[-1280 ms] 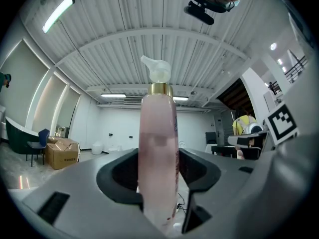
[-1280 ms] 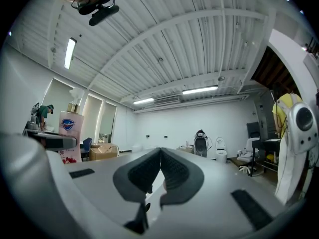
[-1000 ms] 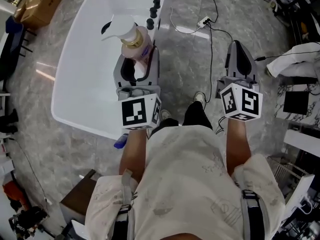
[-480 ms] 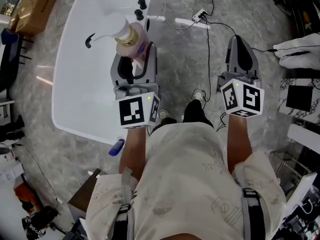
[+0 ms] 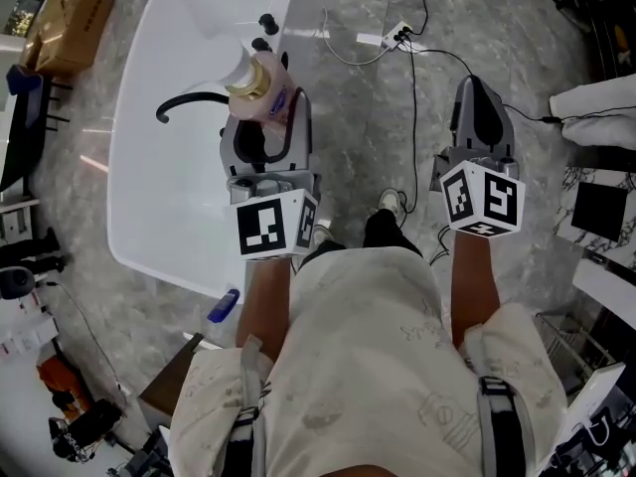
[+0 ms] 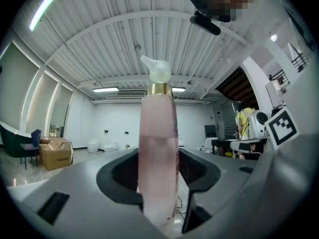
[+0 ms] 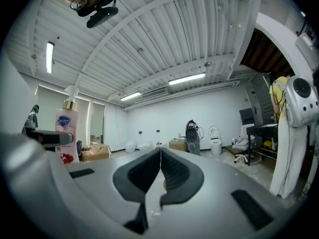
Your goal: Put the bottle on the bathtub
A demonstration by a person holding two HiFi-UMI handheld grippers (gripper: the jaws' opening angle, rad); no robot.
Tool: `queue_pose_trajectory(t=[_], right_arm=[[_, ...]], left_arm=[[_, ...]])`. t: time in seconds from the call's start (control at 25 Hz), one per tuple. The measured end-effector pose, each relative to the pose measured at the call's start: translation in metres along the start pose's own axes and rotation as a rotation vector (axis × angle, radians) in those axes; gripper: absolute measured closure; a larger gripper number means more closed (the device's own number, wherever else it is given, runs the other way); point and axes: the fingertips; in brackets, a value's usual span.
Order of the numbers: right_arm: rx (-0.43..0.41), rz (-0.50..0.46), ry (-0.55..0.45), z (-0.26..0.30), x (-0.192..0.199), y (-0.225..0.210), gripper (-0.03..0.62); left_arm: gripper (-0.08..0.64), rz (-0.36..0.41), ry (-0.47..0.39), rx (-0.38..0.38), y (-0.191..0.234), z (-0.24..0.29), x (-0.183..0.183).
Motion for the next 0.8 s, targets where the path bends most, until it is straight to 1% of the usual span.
queue_pose_trajectory(t=[0.2,0.36,0.6,0.8], right_arm=[[-0.008,0.01,-0.001,0.023,0.0,-0.032,0.603],[-0.004,0.009,-0.009,0.034,-0.006,-0.068,0.603],[0.021,0.024,-0.021,0.042,-0.009,-0.124,0.603],[0.031,0.028,-0.029,0.041,-0.012,-0.156,0.603]], left_arm=[[0.331,0.01,0.006,-0.016,-0.02,0.031,0.003],[0.331,0.017,0.003,-0.018,-0.044,0.057,0.001],[0.331,0.024,0.002,0.015,-0.093,0.092,0.002],[0.331,0.028,0.0,0.034,-0.126,0.108,0.004]])
Point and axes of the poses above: the fingertips, and each gripper's own axes: z forward along the fingers, y to its left, x out of its underside, and after that the axes turned 6 degrees about -y, right-handed
